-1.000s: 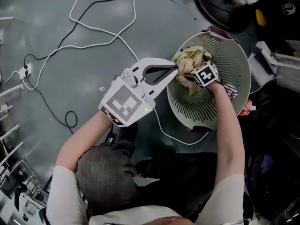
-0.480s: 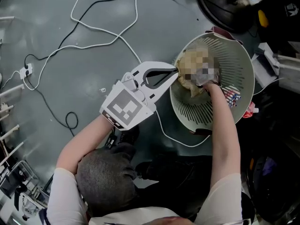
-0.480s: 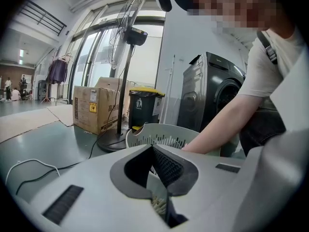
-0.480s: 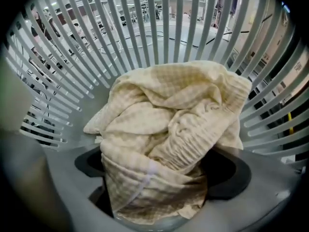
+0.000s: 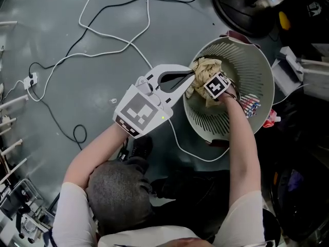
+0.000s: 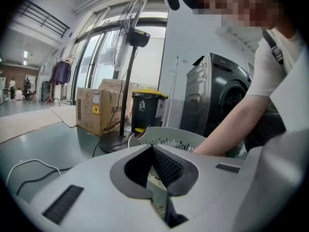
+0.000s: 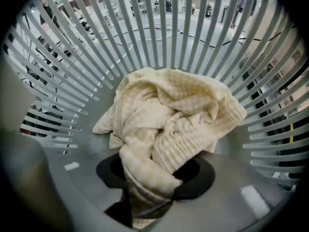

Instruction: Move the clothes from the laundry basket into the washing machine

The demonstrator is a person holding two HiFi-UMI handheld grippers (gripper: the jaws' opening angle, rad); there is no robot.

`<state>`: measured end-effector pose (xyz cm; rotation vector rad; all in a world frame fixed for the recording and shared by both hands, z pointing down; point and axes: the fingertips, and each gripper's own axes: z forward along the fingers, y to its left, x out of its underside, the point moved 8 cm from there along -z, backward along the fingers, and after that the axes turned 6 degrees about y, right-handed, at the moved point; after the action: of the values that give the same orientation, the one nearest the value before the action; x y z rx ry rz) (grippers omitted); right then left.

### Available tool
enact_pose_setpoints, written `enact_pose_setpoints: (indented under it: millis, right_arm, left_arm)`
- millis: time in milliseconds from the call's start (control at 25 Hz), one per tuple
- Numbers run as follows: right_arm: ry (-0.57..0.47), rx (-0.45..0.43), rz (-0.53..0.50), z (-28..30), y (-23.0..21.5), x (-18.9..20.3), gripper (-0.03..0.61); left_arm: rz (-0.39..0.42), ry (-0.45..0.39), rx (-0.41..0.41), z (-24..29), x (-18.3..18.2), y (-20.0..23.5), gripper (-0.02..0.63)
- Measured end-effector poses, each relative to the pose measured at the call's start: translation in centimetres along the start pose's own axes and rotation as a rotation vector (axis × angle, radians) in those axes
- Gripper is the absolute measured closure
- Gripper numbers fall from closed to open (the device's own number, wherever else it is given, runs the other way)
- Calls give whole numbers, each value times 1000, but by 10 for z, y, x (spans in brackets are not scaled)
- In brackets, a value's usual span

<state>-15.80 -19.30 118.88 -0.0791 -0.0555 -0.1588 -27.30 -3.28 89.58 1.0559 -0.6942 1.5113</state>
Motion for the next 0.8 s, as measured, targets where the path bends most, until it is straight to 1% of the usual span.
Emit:
enact_pose_setpoints:
  millis: [120, 280, 520, 680, 800]
  right_arm:
    - [9, -13, -17, -11, 5, 5, 376]
    - [-51, -28, -2, -38, 5, 3, 380]
    - [-124, 25, -7, -79, -6, 1, 380]
    - [-188, 53, 19, -112, -11, 3, 382]
    - [-234, 61, 45, -135, -11, 8, 382]
  left_arm:
    - [10, -2, -2, 3, -6, -1, 607]
    - [14, -10, -5, 10, -18, -1, 607]
    - [84, 11, 8, 24, -30, -11, 607]
    - [85, 21, 1, 28, -33, -7, 607]
    - [71, 24, -13, 28, -42, -2, 607]
